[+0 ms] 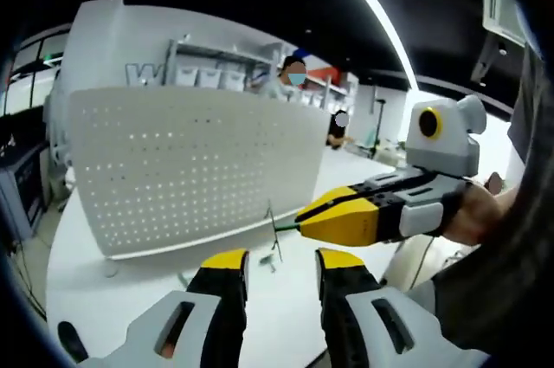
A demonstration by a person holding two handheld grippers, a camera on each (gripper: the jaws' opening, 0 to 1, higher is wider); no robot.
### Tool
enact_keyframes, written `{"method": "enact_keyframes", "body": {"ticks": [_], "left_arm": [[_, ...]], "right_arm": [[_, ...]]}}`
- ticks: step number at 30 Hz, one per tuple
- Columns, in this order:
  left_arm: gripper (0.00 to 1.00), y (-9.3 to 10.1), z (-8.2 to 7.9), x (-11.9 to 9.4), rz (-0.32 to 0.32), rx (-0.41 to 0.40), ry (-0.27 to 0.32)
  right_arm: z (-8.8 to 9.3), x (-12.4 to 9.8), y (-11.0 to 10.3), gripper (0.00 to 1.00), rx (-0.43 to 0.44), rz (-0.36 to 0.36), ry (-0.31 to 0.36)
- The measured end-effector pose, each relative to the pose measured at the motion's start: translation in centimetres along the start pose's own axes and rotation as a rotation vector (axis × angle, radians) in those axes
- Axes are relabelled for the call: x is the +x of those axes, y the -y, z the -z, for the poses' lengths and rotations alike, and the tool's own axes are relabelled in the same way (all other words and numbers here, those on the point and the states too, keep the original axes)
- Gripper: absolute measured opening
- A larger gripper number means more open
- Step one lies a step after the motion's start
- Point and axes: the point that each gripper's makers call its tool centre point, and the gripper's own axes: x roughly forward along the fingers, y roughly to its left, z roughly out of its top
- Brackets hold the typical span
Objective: Insert the hook assembly into the mounting plate slot until the hook locks in place.
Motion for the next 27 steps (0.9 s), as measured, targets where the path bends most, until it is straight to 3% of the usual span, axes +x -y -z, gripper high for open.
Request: {"method": "enact_keyframes", "body": {"ticks": [7, 16, 27], "left_arm": [[0.62, 0.0, 0.0, -0.2, 0.0, -0.005, 0.007], [0.81, 0.4, 0.2, -0.1, 0.022, -0.03, 0.007], [0.87, 0.2, 0.3, 0.1, 0.021, -0.026, -0.018]], "right_arm": [[0.2, 0.0, 0.2, 0.0, -0.003, 0.017, -0.002], [0.0, 0.0, 0.6, 0.0, -0.012, 0.043, 0.003], [-1.2, -0.9, 1.3, 0.0, -0.014, 0.097, 0.02]]}}
